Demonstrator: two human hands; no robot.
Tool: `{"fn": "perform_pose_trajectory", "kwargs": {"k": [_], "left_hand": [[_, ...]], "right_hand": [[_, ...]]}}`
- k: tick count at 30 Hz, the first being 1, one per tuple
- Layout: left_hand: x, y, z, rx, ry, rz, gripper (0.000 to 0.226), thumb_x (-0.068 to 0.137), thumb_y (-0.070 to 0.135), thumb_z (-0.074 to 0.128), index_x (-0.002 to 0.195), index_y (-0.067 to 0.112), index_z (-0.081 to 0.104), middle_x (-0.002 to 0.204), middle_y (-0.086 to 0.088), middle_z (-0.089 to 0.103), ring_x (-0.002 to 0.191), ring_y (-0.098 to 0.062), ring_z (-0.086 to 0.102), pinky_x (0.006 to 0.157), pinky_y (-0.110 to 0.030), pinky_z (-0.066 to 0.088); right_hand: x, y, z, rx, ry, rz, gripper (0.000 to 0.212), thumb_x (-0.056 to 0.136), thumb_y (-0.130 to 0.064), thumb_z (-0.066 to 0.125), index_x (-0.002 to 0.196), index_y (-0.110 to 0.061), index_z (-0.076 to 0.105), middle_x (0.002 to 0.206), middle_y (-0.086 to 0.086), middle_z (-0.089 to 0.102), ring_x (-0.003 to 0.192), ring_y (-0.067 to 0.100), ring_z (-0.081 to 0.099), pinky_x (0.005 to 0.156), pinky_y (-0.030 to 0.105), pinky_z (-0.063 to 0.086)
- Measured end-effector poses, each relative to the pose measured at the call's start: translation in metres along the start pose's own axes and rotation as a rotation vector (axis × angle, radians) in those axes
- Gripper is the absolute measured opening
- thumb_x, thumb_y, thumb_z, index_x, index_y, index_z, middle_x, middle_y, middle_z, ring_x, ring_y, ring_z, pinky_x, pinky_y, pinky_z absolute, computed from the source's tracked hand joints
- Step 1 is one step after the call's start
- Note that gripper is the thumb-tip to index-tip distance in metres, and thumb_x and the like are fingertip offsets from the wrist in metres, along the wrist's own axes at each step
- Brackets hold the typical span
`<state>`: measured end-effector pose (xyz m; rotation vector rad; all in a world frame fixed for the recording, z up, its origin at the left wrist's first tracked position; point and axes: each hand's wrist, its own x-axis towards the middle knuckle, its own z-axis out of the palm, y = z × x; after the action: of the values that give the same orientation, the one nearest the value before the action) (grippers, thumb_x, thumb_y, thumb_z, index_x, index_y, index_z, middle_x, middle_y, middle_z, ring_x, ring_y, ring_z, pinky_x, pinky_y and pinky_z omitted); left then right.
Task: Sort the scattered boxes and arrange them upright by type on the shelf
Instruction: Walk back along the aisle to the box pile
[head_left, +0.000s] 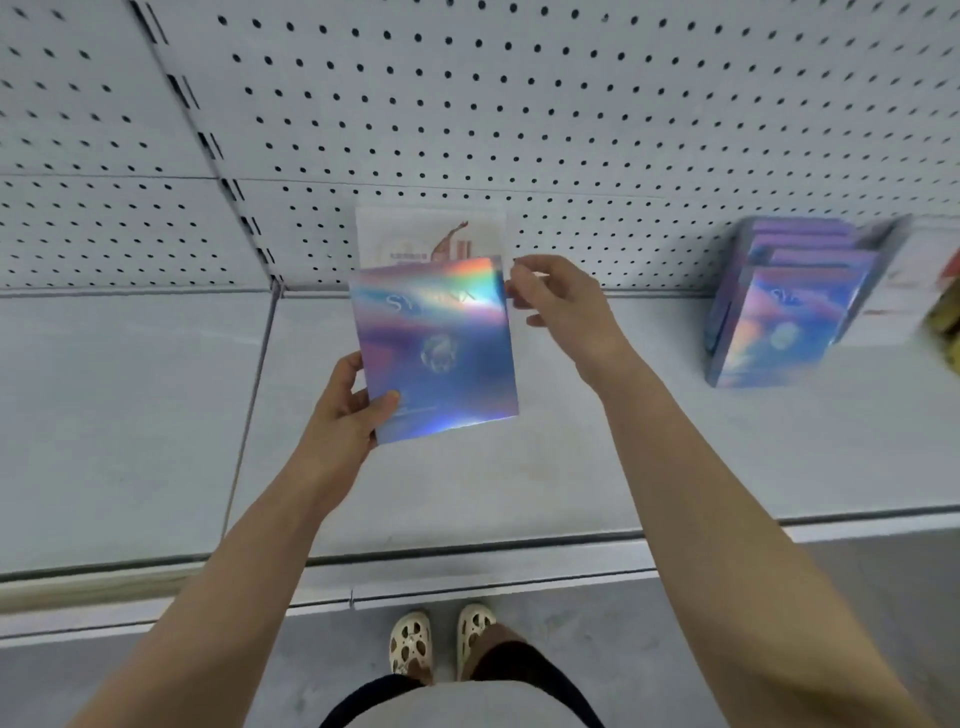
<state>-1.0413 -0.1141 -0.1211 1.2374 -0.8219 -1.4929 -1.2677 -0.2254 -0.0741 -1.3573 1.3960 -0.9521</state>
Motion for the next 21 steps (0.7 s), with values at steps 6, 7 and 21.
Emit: {"fn": "perform_pose_trajectory", "kwargs": {"k": [6,7,21], "left_hand": [[0.002,-0.021,0.061,0.061,-0.128,-0.041,0.049,0.079,0.011,0.065,0.124,0.023,0.050,0.109,-0.004,0.072,0.098,-0.022,0.068,0.083,-0.033,0.053],[0.002,-0.026,0.073,0.076,-0.147,-0.045,0.047,0.083,0.007,0.066,0.125,0.022,0.050,0.109,-0.003,0.073,0.099,-0.021,0.068,0.080,-0.030,0.053],[0.045,-0.095,0.320,0.493,-0.104,0.023,0.041,0.091,0.005,0.062,0.128,0.018,0.052,0.122,-0.004,0.060,0.089,-0.010,0.060,0.070,-0.008,0.045]], "right_hand": [[-0.034,0.028,-0.063,0.047,0.014,0.074,0.029,0.091,-0.026,0.071,0.118,-0.015,0.066,0.096,0.001,0.072,0.079,0.008,0.062,0.068,0.022,0.048],[-0.038,0.035,-0.077,0.059,0.005,0.088,0.025,0.091,-0.025,0.071,0.113,-0.012,0.068,0.095,0.001,0.071,0.079,0.010,0.062,0.071,0.028,0.049],[-0.050,0.107,-0.355,0.027,0.057,0.025,0.015,0.093,-0.015,0.067,0.105,-0.008,0.063,0.071,-0.006,0.061,0.062,0.007,0.052,0.057,0.020,0.038]]}}
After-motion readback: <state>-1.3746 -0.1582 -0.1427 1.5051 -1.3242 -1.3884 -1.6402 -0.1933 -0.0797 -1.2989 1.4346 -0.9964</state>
